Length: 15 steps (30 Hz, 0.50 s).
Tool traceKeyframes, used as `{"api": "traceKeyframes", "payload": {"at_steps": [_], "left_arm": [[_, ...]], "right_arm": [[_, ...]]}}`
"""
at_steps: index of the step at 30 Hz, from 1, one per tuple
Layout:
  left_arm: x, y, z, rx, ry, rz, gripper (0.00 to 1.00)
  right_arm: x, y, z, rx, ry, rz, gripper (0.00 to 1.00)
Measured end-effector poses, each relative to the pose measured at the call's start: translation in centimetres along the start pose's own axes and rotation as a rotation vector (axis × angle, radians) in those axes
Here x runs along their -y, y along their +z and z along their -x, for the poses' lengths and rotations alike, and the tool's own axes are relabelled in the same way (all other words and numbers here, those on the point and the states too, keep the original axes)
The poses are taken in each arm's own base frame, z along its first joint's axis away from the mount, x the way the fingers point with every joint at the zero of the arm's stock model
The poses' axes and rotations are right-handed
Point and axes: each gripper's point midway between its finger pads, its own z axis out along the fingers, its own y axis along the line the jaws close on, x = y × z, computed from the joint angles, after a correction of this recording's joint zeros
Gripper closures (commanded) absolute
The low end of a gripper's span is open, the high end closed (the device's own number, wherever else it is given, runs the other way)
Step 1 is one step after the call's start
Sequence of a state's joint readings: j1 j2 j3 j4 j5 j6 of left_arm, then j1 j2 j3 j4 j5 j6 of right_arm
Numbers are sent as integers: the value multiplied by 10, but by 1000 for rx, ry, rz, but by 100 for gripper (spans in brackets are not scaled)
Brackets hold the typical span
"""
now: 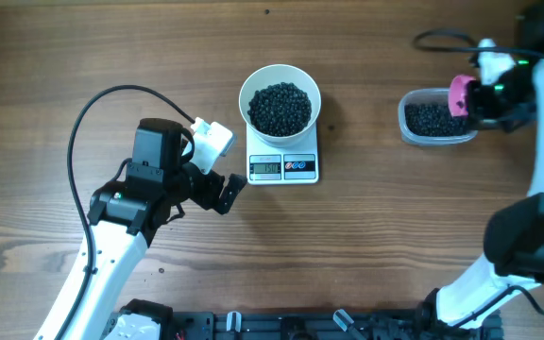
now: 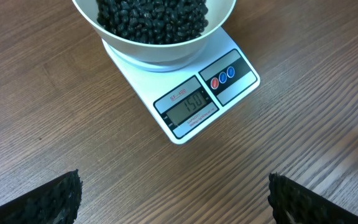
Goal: Scoop item into bowl and weigh 150g on scale
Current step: 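Carry pink scoop with right gripper back to the bean tub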
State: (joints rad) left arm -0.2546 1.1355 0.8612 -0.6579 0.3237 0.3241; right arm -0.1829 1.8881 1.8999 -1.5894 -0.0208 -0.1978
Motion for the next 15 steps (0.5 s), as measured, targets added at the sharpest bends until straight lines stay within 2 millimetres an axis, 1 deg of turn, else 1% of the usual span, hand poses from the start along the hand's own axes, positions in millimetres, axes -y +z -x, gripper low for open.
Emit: {"api": "traceKeyframes", "payload": {"at_steps": [3, 8, 11, 15], "left_arm": [[0, 0, 0, 0, 0, 0, 0], [0, 0, 0, 0, 0, 0, 0], [0, 0, 0, 0, 0, 0, 0], [0, 0, 0, 0, 0, 0, 0]], "right_arm": [[-6, 10, -2, -42, -10, -126, 96], [0, 22, -5, -69, 26, -319, 96], [2, 23, -3, -60, 46, -412, 96], [0, 22, 6, -14, 60, -457, 96]]}}
